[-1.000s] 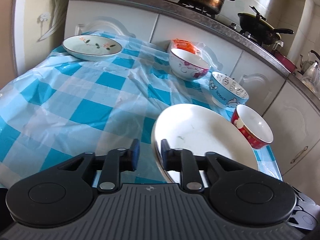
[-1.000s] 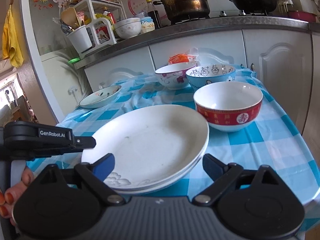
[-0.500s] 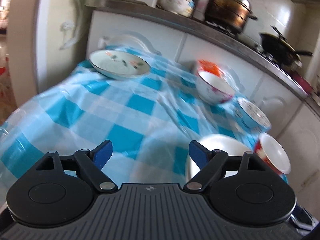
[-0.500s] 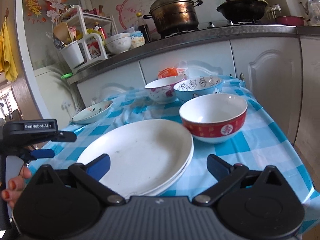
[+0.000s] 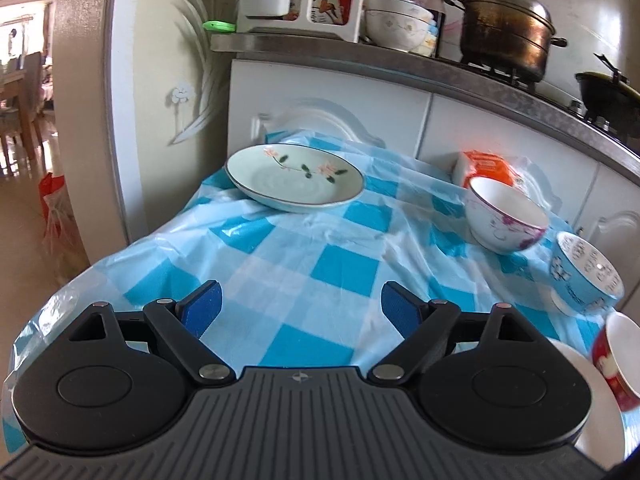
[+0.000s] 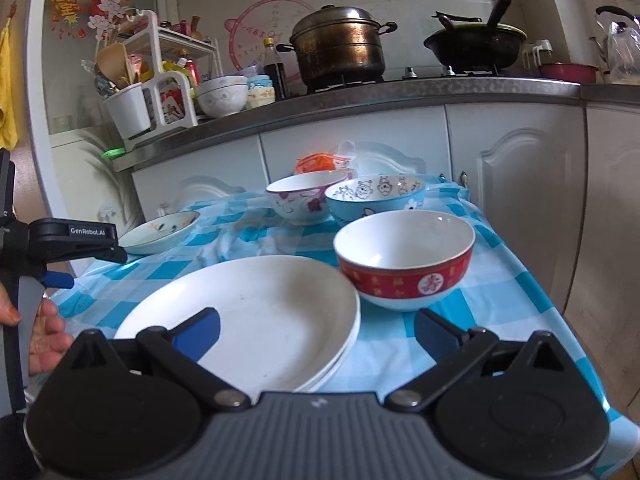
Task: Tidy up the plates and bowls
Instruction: 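Move the left gripper to the floral-rimmed plate and grasp its rim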
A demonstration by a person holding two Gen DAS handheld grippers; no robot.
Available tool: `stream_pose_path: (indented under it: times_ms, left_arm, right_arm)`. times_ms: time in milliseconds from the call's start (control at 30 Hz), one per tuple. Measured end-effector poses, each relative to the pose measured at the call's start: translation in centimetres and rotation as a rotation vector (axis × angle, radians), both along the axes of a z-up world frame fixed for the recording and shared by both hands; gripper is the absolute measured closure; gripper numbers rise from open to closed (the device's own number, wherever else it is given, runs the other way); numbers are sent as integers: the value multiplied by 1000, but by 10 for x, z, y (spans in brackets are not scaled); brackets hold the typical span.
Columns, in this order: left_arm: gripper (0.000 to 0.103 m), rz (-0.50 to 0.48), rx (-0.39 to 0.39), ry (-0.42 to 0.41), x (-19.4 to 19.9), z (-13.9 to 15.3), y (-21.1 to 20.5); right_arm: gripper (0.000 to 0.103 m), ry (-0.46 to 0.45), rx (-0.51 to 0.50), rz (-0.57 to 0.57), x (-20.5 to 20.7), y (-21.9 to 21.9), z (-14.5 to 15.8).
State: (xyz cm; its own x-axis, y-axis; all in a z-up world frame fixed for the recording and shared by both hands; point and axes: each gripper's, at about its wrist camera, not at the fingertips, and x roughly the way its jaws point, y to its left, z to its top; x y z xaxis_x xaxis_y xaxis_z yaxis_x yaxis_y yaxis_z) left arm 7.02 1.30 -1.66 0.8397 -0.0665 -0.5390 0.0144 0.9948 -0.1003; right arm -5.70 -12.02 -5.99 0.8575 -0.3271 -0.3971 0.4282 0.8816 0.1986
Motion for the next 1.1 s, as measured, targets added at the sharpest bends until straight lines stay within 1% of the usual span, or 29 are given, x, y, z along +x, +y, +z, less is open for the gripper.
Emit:
stream_pose_path:
  times_ms: [100, 167, 267, 433, 600, 767, 1033, 1100]
  left_arm:
    - [0, 26, 8, -12, 10, 1, -1]
    - [0, 41, 26, -35, 14, 1, -3]
    - [0, 37, 49, -50, 23, 2, -6]
    - [0, 38, 80, -82, 38, 2, -10]
    - [0, 33, 106, -92, 55, 2, -12]
    - [0, 36, 95, -77, 78, 2, -6]
    - [0, 78, 78, -62, 111, -3, 9]
    - [0, 81, 68, -62, 116, -2, 13]
  right_arm:
    - [1, 7, 13, -35, 0, -6, -2]
    - [1, 16, 35, -46, 0, -11, -4]
    - [1, 20, 59, -57, -1, -16, -6]
    - [1, 38, 53, -68, 2, -17, -7]
    - [1, 46, 69, -64, 6, -19, -5]
    - [1, 27, 87, -77, 9, -22, 2]
    - [1, 52, 139, -100, 27, -33, 12]
    - [1, 82, 141, -118, 35, -34, 16]
